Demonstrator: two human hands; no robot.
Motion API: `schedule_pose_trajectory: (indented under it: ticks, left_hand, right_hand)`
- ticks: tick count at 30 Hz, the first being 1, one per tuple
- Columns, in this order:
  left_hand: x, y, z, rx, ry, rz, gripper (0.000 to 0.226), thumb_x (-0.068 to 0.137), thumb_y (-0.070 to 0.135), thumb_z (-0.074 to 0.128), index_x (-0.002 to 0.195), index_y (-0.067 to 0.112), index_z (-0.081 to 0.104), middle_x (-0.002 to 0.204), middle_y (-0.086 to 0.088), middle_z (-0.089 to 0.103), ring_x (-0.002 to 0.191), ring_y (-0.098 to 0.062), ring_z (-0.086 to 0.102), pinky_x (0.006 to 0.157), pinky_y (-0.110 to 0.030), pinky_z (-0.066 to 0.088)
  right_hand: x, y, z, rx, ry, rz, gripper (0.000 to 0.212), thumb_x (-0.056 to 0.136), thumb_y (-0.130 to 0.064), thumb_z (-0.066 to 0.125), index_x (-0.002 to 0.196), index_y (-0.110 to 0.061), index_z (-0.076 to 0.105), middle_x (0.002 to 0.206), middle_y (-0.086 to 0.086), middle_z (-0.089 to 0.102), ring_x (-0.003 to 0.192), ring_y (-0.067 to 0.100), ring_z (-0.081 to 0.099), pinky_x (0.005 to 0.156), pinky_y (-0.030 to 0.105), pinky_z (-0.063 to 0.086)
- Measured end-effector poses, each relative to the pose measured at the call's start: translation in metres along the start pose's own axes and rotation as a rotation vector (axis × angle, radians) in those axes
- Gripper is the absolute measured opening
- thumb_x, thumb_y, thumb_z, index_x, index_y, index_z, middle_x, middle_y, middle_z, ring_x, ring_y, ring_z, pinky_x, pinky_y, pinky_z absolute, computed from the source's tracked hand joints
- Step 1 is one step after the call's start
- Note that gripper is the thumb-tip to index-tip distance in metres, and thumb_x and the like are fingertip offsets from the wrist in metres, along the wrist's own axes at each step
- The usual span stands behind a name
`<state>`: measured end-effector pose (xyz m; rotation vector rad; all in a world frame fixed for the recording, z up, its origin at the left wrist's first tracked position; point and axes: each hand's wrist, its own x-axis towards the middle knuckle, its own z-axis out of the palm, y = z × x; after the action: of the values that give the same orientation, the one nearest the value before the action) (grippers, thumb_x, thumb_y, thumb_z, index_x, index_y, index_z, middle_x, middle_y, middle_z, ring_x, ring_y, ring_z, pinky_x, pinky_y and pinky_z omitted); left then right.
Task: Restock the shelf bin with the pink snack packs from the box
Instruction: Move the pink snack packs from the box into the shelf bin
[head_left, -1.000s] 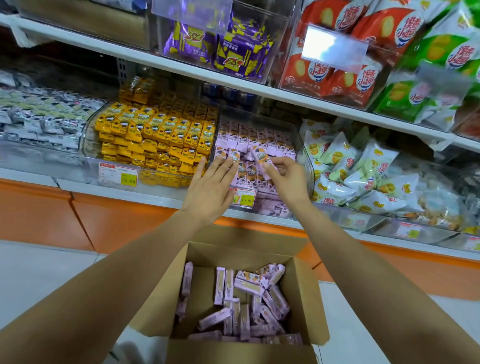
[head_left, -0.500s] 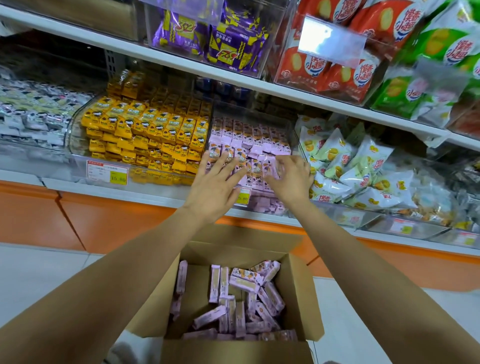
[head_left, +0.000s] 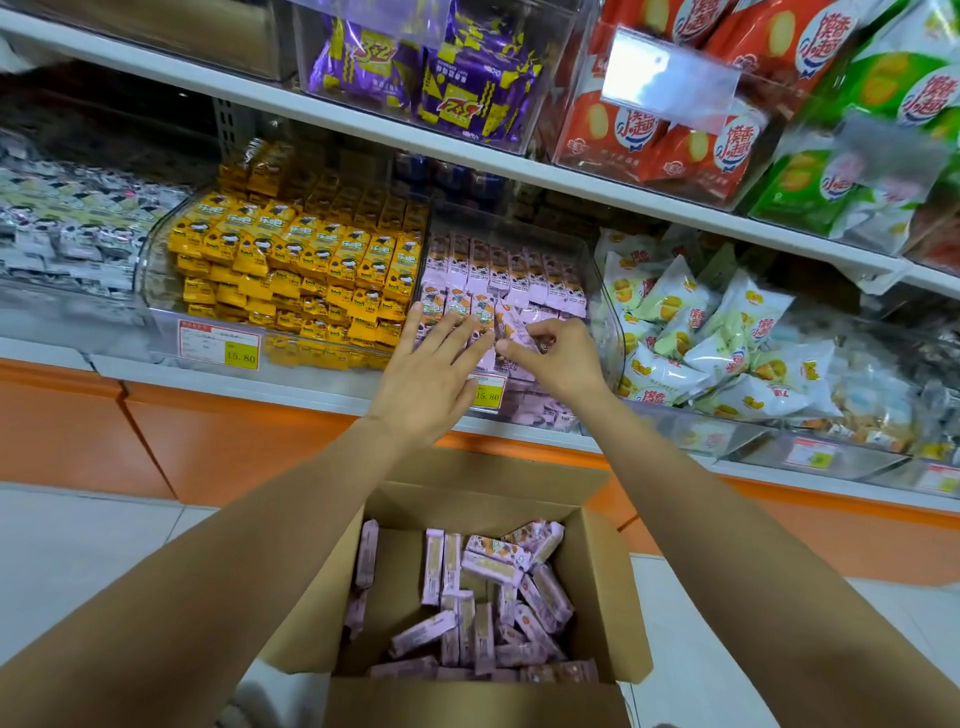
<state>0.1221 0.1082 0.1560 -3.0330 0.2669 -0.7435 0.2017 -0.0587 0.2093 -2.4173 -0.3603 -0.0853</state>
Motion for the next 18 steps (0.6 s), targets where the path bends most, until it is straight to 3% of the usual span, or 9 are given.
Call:
schedule_pose_trajectory:
  ticks: [2,5,8,11,14,18]
  left_hand:
    - [0.0,0.0,0.0,0.002,0.002,-0.001,0.057,0.096,0.038,0.022,0.147,0.02,0.039,0.149,-0.005,0.043,0.142,-0.025,0.032,0.118,-0.056,0.004]
    - [-0.001,0.0,0.0,-0.003,0.008,0.001,0.057,0.095,0.038,0.023,0.146,0.019,0.04,0.149,-0.006,0.043,0.142,-0.026,0.033,0.118,-0.056,0.004]
    - [-0.001,-0.001,0.0,0.002,0.008,0.01,0.057,0.095,0.038,0.024,0.146,0.018,0.04,0.149,-0.006,0.043,0.141,-0.026,0.034,0.118,-0.055,0.002]
    - [-0.001,0.0,-0.001,0.003,-0.001,0.01,0.058,0.095,0.039,0.022,0.147,0.018,0.038,0.15,-0.007,0.042,0.141,-0.027,0.034,0.118,-0.054,0.0]
    - [0.0,0.0,-0.003,0.003,-0.021,-0.005,0.062,0.094,0.04,0.018,0.148,0.018,0.035,0.152,-0.007,0.038,0.144,-0.026,0.029,0.119,-0.052,-0.003]
    - [-0.001,0.002,-0.004,-0.013,-0.036,-0.009,0.062,0.093,0.039,0.018,0.149,0.016,0.035,0.154,-0.009,0.036,0.145,-0.027,0.026,0.118,-0.052,-0.003]
  right_hand:
    - [0.002,0.001,-0.003,0.001,-0.017,0.02,0.052,0.079,-0.039,0.076,0.116,-0.005,0.064,0.092,0.004,0.06,0.084,0.019,0.058,0.076,0.031,0.048]
    - [0.004,0.0,-0.003,0.116,0.044,0.107,0.042,0.084,-0.037,0.071,0.113,-0.009,0.062,0.079,0.0,0.058,0.085,0.022,0.06,0.08,0.036,0.05]
    - [0.002,-0.003,0.003,0.137,0.034,0.078,0.022,0.088,-0.034,0.067,0.095,-0.013,0.067,0.09,0.005,0.069,0.086,0.022,0.064,0.08,0.04,0.053]
    - [-0.003,-0.007,0.01,0.115,0.032,-0.012,0.02,0.09,-0.027,0.065,0.087,-0.008,0.071,0.084,0.011,0.071,0.079,0.026,0.065,0.076,0.041,0.053]
    - [-0.003,-0.008,0.011,0.103,-0.008,-0.043,0.025,0.093,-0.025,0.061,0.098,-0.004,0.073,0.087,0.016,0.072,0.079,0.025,0.063,0.076,0.036,0.05]
    - [-0.005,0.001,0.001,0.044,-0.176,-0.08,0.037,0.096,-0.021,0.055,0.118,0.008,0.061,0.113,0.031,0.061,0.105,0.039,0.058,0.092,0.041,0.045]
